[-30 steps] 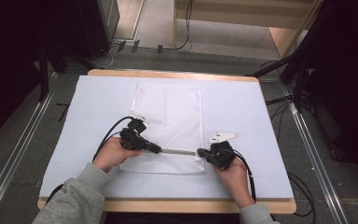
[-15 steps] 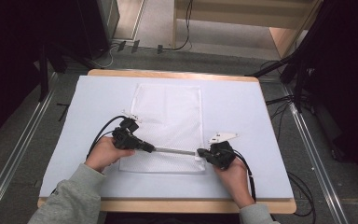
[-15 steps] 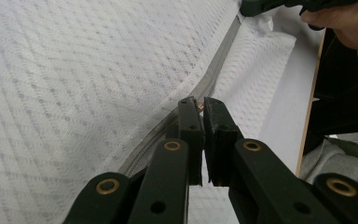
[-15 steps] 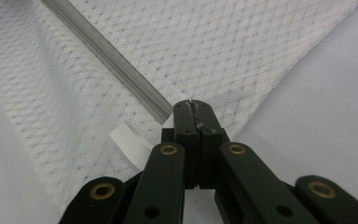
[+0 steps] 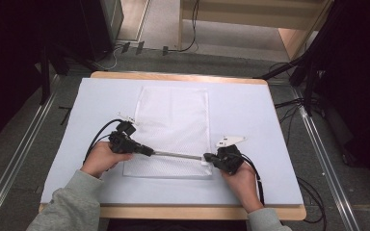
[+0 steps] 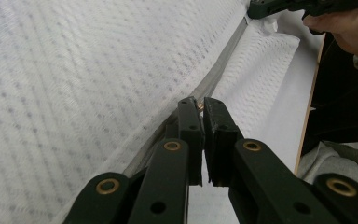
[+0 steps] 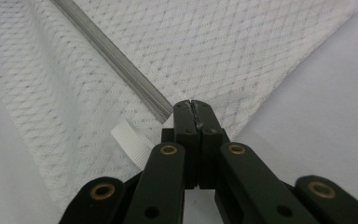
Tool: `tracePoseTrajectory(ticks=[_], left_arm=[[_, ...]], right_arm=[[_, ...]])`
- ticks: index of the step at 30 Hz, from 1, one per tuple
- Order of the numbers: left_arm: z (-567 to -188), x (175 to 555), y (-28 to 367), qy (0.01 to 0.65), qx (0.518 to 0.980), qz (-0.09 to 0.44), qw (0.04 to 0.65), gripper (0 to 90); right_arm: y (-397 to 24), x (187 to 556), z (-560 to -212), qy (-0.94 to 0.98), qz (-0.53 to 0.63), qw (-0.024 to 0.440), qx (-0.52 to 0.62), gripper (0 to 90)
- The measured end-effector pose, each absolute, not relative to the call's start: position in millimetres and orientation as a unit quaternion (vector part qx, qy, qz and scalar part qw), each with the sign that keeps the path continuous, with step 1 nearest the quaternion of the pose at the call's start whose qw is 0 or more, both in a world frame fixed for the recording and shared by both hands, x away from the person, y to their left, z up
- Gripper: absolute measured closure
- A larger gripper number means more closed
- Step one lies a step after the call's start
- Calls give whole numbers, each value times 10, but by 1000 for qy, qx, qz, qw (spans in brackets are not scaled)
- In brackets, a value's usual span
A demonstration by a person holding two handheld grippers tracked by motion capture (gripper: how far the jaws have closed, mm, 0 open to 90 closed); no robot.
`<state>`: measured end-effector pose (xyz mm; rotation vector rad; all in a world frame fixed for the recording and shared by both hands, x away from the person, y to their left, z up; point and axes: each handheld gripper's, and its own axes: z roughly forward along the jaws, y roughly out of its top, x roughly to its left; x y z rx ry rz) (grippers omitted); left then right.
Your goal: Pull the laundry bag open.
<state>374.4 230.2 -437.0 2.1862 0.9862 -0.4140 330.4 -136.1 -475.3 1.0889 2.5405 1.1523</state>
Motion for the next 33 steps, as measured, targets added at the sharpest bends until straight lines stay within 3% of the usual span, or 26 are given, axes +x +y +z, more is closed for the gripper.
tracePoseTrajectory(ticks=[33], left_arm=[[-4379, 3662, 2885, 422, 821, -153, 351, 879]], right_arm=[[-1360, 3359, -4736, 853, 378, 57, 355, 900]])
